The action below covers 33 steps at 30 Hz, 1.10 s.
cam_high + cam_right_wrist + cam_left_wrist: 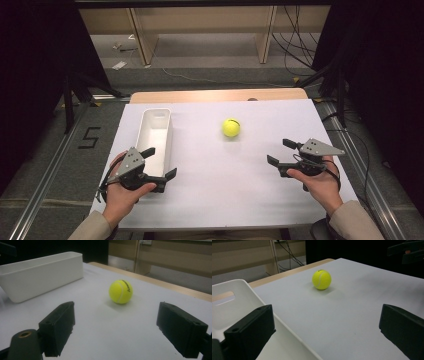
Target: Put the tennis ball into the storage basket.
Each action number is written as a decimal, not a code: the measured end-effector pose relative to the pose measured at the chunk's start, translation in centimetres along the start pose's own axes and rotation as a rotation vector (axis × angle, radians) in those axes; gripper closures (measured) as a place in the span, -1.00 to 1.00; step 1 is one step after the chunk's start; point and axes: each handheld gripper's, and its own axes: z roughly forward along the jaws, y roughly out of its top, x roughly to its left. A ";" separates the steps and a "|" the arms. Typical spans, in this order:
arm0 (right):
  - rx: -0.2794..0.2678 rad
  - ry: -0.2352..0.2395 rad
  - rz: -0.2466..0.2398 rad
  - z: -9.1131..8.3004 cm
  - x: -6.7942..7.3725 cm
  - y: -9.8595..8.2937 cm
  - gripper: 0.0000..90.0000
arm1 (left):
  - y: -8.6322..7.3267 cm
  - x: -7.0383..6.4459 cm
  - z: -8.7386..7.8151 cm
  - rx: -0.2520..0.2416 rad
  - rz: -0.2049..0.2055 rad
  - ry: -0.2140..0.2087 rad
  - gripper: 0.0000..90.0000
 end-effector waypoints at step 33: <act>0.022 0.000 -0.018 1.8 0.2 0.4 -0.65 | 0.0 -0.1 -0.3 -0.004 0.001 0.007 -1.00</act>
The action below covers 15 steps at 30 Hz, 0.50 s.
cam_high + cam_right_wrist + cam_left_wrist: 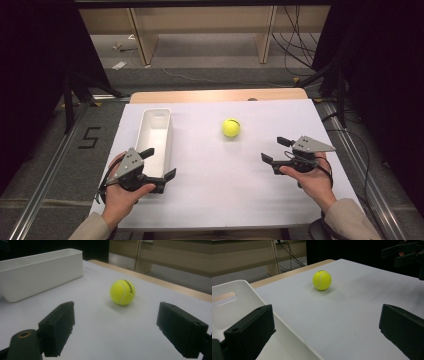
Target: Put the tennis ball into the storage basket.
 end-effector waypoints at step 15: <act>-0.006 -0.017 0.004 0.6 -0.5 0.3 -0.65 | 0.0 0.0 0.0 -0.001 -0.001 -0.002 -1.00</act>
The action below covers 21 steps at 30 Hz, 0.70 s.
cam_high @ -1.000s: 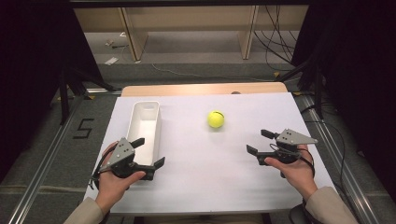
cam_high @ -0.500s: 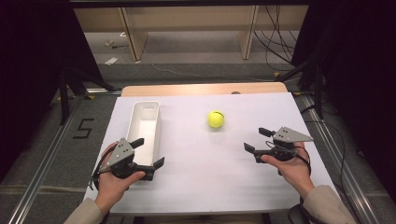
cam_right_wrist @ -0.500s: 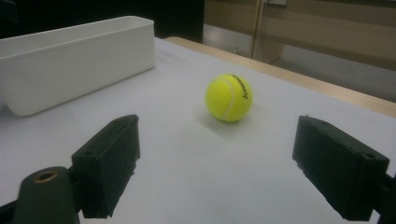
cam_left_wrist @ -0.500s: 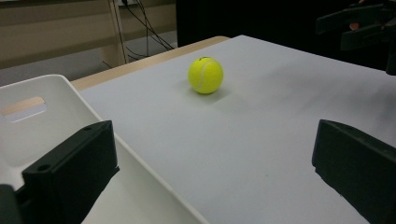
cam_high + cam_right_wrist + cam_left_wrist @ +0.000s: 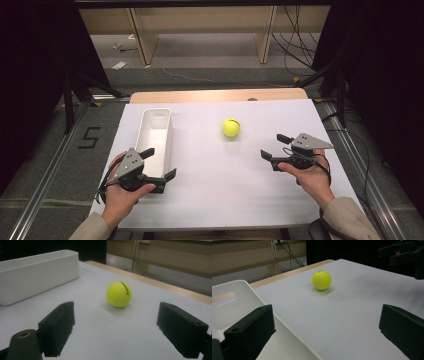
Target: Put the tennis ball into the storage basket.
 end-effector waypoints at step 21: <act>0.023 0.004 -0.006 2.2 -0.3 0.4 -0.66 | 0.0 0.0 0.0 -0.001 0.001 -0.002 -1.00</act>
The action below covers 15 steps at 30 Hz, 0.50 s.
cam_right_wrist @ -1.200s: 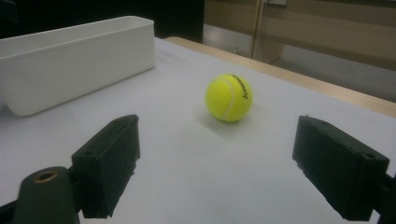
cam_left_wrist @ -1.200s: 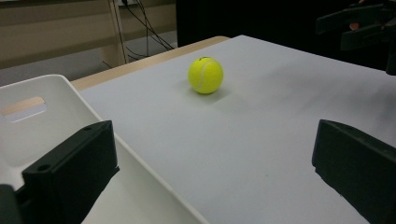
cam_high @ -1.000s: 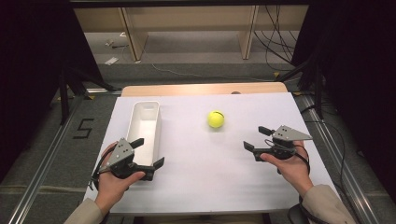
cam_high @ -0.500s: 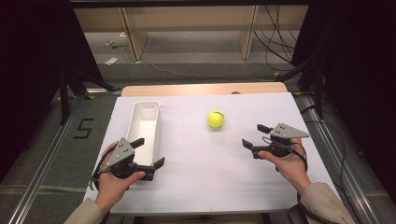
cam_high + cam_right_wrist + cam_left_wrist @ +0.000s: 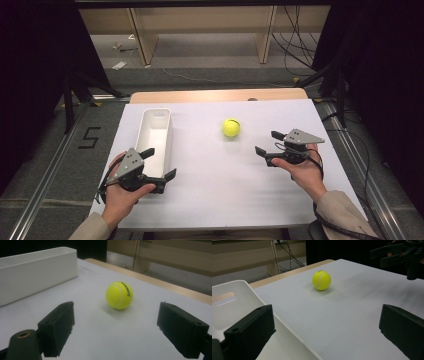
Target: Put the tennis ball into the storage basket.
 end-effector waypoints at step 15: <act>0.014 -0.001 0.009 2.0 -0.3 0.4 -0.66 | 0.0 0.0 0.0 0.001 -0.001 0.000 -1.00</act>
